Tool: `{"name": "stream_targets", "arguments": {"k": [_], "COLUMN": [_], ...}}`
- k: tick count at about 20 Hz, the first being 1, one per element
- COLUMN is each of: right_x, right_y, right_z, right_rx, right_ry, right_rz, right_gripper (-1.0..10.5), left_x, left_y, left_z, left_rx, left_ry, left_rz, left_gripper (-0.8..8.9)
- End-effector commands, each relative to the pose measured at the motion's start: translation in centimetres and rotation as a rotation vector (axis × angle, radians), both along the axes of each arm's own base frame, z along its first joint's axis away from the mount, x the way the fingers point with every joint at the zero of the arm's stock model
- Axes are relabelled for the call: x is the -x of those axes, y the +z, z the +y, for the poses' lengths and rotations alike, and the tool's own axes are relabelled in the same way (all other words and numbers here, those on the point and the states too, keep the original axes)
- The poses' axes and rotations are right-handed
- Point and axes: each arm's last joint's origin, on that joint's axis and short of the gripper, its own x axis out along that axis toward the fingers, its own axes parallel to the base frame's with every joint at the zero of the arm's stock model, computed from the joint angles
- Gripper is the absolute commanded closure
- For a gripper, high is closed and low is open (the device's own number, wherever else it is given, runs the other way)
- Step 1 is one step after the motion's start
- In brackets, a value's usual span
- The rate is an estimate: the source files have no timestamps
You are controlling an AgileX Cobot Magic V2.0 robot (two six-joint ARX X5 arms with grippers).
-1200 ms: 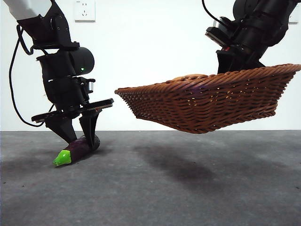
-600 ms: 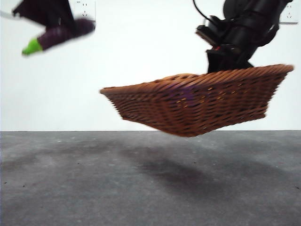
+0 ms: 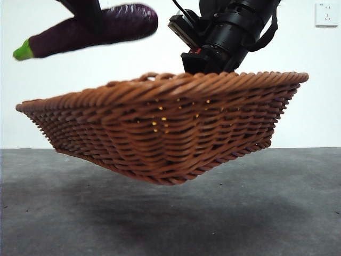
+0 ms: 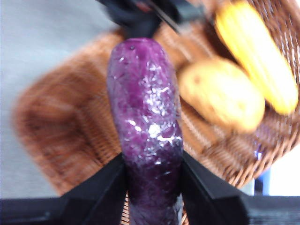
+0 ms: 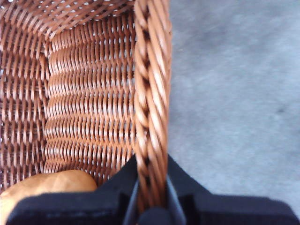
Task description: Help me put the vegetables on the table into the basket
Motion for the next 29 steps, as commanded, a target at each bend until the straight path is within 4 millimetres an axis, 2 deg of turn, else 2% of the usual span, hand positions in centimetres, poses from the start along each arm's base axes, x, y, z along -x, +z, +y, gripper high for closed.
{"name": "stream_targets", "arguments": {"k": [1, 6, 9, 12, 14, 15, 17, 19, 21, 23, 26, 28, 29], "right_x": [0.1, 0.1, 0.1, 0.1, 0.0, 0.0, 0.0, 0.0, 0.0, -0.5, -1.7, -2.5, -2.6], "right_y": [-0.3, -0.3, -0.3, -0.3, -0.2, -0.2, -0.2, -0.2, -0.2, -0.1, 1.7, 4.5, 6.1], "right_z": [-0.1, -0.1, 0.0, 0.0, 0.0, 0.0, 0.0, 0.0, 0.0, -0.3, -2.4, -5.0, -6.4], "right_rx": [-0.008, -0.01, -0.011, -0.011, -0.016, -0.02, -0.02, -0.02, -0.023, -0.043, -0.078, -0.123, -0.147], "right_ry": [-0.007, 0.007, 0.018, 0.026, 0.026, 0.028, 0.028, 0.026, 0.022, -0.022, -0.133, -0.228, -0.279], "right_rz": [0.023, 0.016, 0.006, 0.003, -0.003, -0.001, 0.0, 0.0, -0.002, -0.01, -0.036, -0.097, -0.131], "right_gripper": [9.6, 9.6, 9.6, 9.6, 9.6, 9.6, 9.6, 9.6, 9.6, 9.6, 9.6, 9.6, 9.6], "left_x": [-0.5, -2.0, -2.7, -3.3, -3.4, -3.4, -3.3, -3.2, -3.0, -2.9, -1.8, -0.3, 0.6], "left_y": [-1.5, -5.8, -7.8, -8.4, -8.3, -8.3, -8.1, -6.7, -3.7, -0.1, 5.6, 8.2, 9.3], "left_z": [-1.1, -4.6, -6.0, -6.5, -6.4, -6.4, -6.3, -6.2, -5.7, -4.3, 0.6, 4.7, 6.7], "left_rx": [-0.075, -0.158, -0.187, -0.172, -0.162, -0.16, -0.164, -0.169, -0.136, -0.051, 0.132, 0.245, 0.304], "left_ry": [-0.071, -0.158, -0.177, -0.13, -0.081, -0.059, -0.005, 0.029, 0.07, 0.181, 0.439, 0.57, 0.642], "left_rz": [0.017, 0.124, 0.151, 0.154, 0.163, 0.17, 0.194, 0.189, 0.168, 0.122, 0.041, 0.005, -0.007], "left_gripper": [8.21, 8.21, 8.21, 7.92, 4.36, 3.38, 3.41, 3.41, 3.41, 3.43, 3.46, 3.49, 4.47]}}
